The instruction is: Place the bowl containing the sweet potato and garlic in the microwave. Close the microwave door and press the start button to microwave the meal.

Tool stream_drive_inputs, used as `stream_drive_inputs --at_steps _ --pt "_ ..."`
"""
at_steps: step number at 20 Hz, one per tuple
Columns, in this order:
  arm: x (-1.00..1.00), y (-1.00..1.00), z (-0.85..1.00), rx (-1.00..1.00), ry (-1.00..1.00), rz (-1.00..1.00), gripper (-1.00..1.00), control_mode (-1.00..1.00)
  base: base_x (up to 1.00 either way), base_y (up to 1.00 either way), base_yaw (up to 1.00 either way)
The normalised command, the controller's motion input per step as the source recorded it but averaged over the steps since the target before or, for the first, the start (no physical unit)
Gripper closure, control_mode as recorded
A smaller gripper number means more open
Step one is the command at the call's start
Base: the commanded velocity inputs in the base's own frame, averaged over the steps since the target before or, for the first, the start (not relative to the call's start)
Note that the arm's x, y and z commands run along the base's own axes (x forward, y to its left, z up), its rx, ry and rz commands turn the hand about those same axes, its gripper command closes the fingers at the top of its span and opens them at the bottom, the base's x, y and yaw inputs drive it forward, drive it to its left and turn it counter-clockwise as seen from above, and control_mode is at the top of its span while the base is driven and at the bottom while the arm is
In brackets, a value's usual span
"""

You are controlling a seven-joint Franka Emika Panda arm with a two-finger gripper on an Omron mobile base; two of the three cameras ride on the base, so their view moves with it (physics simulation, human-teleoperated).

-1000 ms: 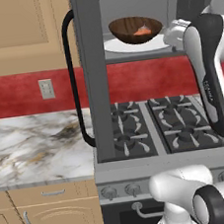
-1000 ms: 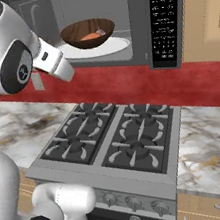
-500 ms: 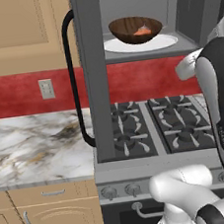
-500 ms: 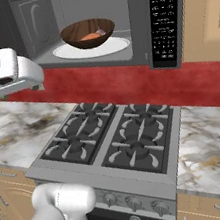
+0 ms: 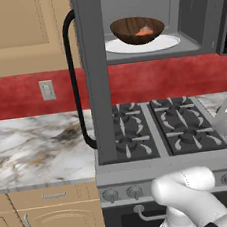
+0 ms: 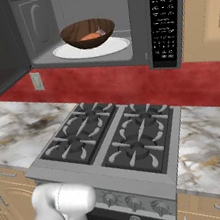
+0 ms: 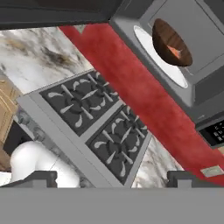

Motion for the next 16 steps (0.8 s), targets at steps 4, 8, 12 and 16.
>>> stream_drive_inputs --at_steps 4,8,12,16 --pt "-0.73 0.40 0.00 -0.40 0.00 0.18 -1.00 -1.00 0.00 0.00 0.00" --pt "-0.28 0.59 0.12 -0.38 0.00 0.02 -1.00 -1.00 0.00 0.00 0.00" --pt "-0.14 0.73 0.18 -0.36 0.00 0.00 -1.00 -1.00 0.00 0.00 0.00" --pt "-0.14 0.75 0.14 -0.33 -0.03 0.00 -1.00 -1.00 0.00 0.00 0.00"
